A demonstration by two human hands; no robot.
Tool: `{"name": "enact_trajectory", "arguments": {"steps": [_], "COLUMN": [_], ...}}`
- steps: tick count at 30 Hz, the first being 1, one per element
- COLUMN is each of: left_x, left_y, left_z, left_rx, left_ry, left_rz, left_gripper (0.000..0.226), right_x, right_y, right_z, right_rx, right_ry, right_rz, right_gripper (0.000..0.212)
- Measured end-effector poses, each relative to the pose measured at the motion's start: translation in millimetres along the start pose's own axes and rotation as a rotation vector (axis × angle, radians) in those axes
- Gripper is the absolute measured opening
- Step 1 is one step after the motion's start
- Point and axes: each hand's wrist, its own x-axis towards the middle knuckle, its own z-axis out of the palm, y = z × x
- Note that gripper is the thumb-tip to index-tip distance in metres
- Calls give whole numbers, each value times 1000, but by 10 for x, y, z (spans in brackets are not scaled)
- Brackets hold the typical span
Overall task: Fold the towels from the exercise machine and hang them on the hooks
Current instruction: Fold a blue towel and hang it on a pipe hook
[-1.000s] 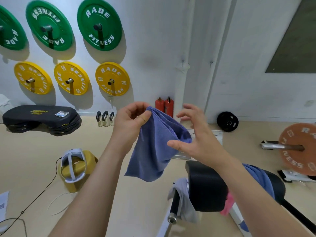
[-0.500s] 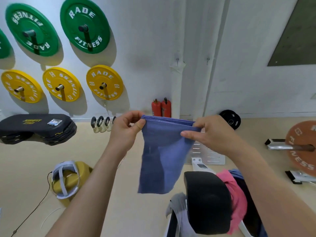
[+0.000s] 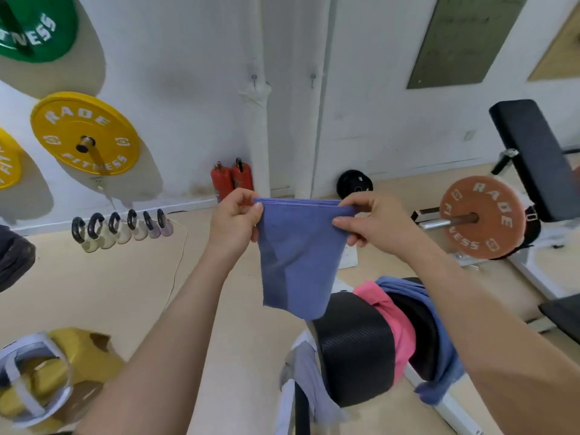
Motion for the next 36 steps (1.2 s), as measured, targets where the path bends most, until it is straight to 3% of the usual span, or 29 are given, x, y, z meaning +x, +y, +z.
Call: {"name": "enact_trajectory", "arguments": {"steps": [3,6,9,12,19,22,24,26,28,30,32,36], "left_x": [256,459,577,533,-285,-700,-915,-1033,-1073,-1098,-1133,-1151], "left_y": [-211,-304,-292,-352,-1498,-1829,-1927,-1997,-2069,-2086,-2067,-1990], "left_z": [233,468,628,773,1124,1186,1169,1159,1151,1153,1155,1175], "left_rx": [108,36,-78,-104,313,532,592,658,717,760,797,837], "left_ry": [-80,-81,-73,-164,-603,-805,-880,-926,-949,-983,-1048,-1057], "left_rz": [-122,-210,-163,-86,-233,-167,-27,223,419,510,486,175], "left_gripper": [9,4,2,4,12,7,10,11,11,18,25,18], "right_x": [191,381,483,437,-219,-502,-664,-813,-957,-1070,-1137,-1154], "right_y": [233,417,516,749,2037,2407,2552,2629,2721,2780,2854,2840], "right_z": [100,131,51,-32,211,307,360,384,401,411,418,417], "right_rx": [102,131,173,42,-386,-483,-568,-722,-923,-1078,-1111,-1091], "right_ry": [98,196,291,337,71,-95,-211,-247,-270,-300,-302,-421], "right_rz": [148,164,86,35,273,367,377,236,-39,-212,-309,-321], "right_gripper": [20,23,34,30,11,21,24,24,23,20,28,58]}}
